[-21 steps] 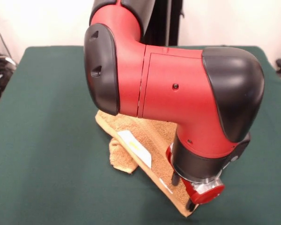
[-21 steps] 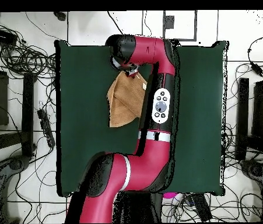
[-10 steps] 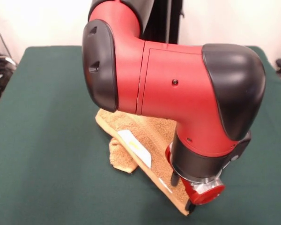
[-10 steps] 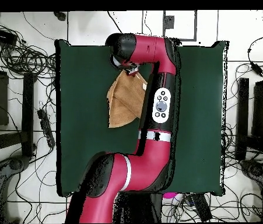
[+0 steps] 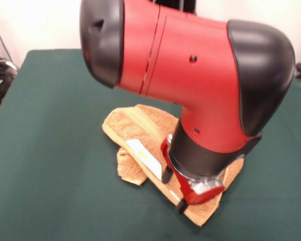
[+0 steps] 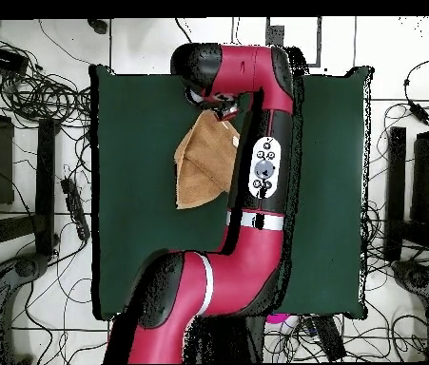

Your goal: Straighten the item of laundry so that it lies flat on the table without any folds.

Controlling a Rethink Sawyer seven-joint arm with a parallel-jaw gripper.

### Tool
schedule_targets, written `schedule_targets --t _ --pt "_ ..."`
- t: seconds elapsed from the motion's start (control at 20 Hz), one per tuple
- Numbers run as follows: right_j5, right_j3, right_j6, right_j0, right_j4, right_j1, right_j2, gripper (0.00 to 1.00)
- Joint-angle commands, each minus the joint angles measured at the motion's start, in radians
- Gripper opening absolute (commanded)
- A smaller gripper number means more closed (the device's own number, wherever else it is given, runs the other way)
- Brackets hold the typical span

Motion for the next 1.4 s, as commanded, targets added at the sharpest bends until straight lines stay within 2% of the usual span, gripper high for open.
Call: schedule_targets --t 0.05,0.35,0.75,1.15,1.4 --pt "0.077 0.105 0.123 0.003 -0.061 -0.012 0.097 1.0" --pt "-0.003 0.114 0.267 0.003 -0.029 0.04 0.204 1.0" --pt "-0.067 0.126 0.301 -0.018 0.0 0.049 0.291 1.0" --pt "-0.198 0.13 0.268 -0.029 0.001 0.096 0.313 1.0" --pt "-0.162 0.139 0.2 -0.033 -0.04 0.126 0.326 1.0"
